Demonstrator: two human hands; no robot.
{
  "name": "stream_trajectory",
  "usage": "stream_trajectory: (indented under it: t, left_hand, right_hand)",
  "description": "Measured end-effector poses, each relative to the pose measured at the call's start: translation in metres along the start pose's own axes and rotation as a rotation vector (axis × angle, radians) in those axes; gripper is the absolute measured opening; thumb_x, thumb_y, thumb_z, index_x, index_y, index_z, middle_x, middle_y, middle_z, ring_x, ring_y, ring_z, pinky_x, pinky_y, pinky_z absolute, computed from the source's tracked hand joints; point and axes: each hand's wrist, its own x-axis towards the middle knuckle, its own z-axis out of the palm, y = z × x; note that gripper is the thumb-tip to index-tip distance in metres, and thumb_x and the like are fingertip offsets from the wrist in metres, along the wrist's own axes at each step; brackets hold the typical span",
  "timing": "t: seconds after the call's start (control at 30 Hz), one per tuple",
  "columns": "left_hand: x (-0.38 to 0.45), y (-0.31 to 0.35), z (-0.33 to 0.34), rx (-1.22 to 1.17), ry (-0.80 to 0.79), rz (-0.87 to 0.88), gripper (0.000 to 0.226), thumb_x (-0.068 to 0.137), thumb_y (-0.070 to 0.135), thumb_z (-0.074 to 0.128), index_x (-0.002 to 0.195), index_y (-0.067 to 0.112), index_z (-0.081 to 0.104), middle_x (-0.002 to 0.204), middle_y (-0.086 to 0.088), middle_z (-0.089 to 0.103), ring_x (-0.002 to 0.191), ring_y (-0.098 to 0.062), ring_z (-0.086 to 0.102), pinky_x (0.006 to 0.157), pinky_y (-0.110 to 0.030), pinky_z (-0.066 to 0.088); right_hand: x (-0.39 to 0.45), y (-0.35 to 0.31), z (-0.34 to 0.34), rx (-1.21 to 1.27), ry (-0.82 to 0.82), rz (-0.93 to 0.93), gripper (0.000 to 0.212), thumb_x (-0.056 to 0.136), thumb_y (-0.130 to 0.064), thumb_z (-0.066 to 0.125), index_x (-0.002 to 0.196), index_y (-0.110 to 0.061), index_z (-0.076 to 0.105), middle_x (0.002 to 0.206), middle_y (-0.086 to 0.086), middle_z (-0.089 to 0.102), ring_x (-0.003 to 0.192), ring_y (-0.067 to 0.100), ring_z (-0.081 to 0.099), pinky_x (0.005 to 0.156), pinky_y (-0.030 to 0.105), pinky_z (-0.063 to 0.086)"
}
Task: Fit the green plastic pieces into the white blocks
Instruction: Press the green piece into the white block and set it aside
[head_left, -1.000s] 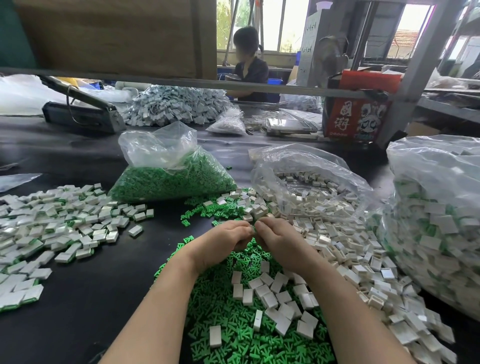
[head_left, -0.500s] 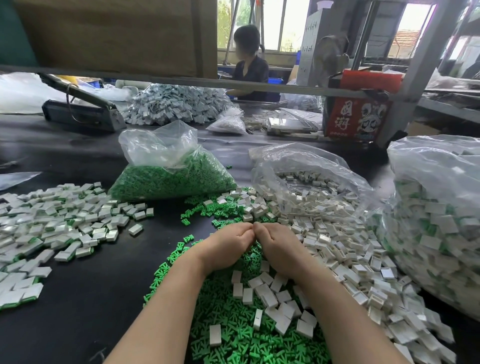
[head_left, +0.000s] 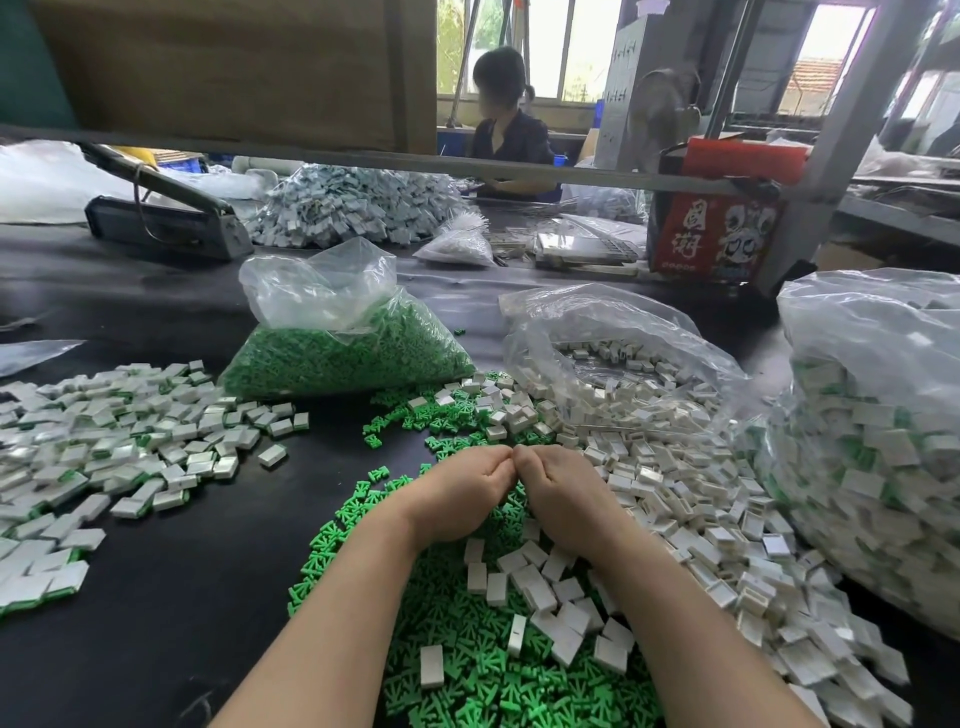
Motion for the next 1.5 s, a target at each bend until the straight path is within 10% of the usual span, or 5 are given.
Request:
stream_trajectory:
  t: [0.27, 0.5, 1.5]
  left_hand:
    - [-0.006, 0.009, -0.007, -0.304, -0.022, 0.043, 0.024, 0.106, 0.013, 0.038, 0.106, -0.003, 0.056, 0.082, 0.004, 0.053, 0.073, -0.001, 0.047, 0.068, -0.012, 0.041]
    - [-0.012, 0.001, -0.018, -0.343, -0.065, -0.001, 0.023, 0.103, 0.022, 0.046, 0.088, 0.011, 0.059, 0.082, -0.007, 0.050, 0.083, -0.020, 0.043, 0.083, -0.038, 0.041]
    - [-0.019, 0.014, -0.013, -0.513, -0.115, 0.076, 0.034, 0.101, 0.011, 0.037, 0.069, 0.020, 0.039, 0.061, 0.012, 0.033, 0.055, -0.005, 0.028, 0.053, -0.014, 0.030]
  right_hand:
    - [0.005, 0.000, -0.002, 0.392, 0.030, 0.039, 0.045, 0.099, -0.033, 0.034, 0.057, -0.027, 0.051, 0.048, -0.013, 0.046, 0.049, 0.003, 0.037, 0.056, 0.031, 0.029]
    - [0.006, 0.001, -0.006, 0.513, -0.088, 0.115, 0.043, 0.106, -0.027, 0.031, 0.078, -0.004, 0.055, 0.056, -0.005, 0.044, 0.051, 0.009, 0.038, 0.053, 0.027, 0.032]
    - [-0.003, -0.005, -0.026, 0.721, -0.184, 0.120, 0.039, 0.102, -0.012, 0.044, 0.063, -0.015, 0.042, 0.051, -0.009, 0.034, 0.045, 0.005, 0.029, 0.045, 0.015, 0.028]
